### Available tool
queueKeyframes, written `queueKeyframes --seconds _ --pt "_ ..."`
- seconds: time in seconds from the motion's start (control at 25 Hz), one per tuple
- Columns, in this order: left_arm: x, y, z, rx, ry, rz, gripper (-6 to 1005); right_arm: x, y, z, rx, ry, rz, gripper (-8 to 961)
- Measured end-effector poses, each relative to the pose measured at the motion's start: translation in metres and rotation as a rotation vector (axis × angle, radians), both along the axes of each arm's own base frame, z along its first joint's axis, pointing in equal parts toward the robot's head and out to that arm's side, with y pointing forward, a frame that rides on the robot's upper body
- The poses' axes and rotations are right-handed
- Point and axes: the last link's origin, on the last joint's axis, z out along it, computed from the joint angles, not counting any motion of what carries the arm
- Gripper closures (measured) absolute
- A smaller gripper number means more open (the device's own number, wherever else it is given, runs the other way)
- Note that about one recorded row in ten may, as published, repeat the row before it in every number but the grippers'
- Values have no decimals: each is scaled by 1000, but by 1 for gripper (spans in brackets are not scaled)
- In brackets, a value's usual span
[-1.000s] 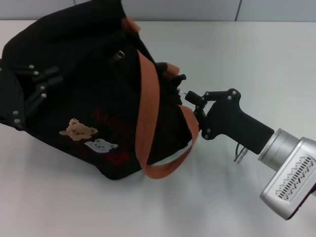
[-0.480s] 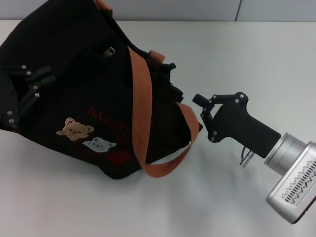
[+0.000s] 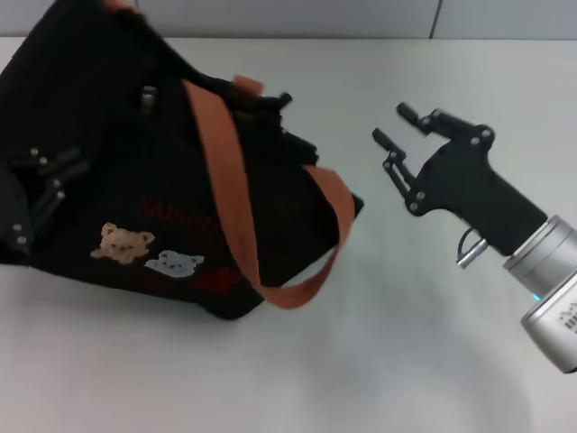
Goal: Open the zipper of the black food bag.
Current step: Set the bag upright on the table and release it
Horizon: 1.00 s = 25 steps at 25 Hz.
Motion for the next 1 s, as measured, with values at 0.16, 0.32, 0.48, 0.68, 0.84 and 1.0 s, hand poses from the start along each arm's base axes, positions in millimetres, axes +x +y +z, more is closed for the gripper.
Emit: queueKeyframes --seconds 0.16,0.32,0.48,0.68,0.84,1.0 --pt "-10 -6 -8 -20 0 55 925 0 3 4 16 24 -18 775" --pt "-15 -14 -25 -45 -36 94 925 -2 9 5 16 39 -25 524" --pt "-11 -15 -38 -53 -64 93 926 -3 11 7 19 58 -35 466" --pt "5 -4 -68 -58 -102 77 926 -5 14 12 17 117 -56 445" --pt "22 11 -91 -67 -152 58 927 -1 19 24 46 230 -118 438" --pt "36 29 -110 -89 -171 91 930 8 25 43 97 397 -213 432"
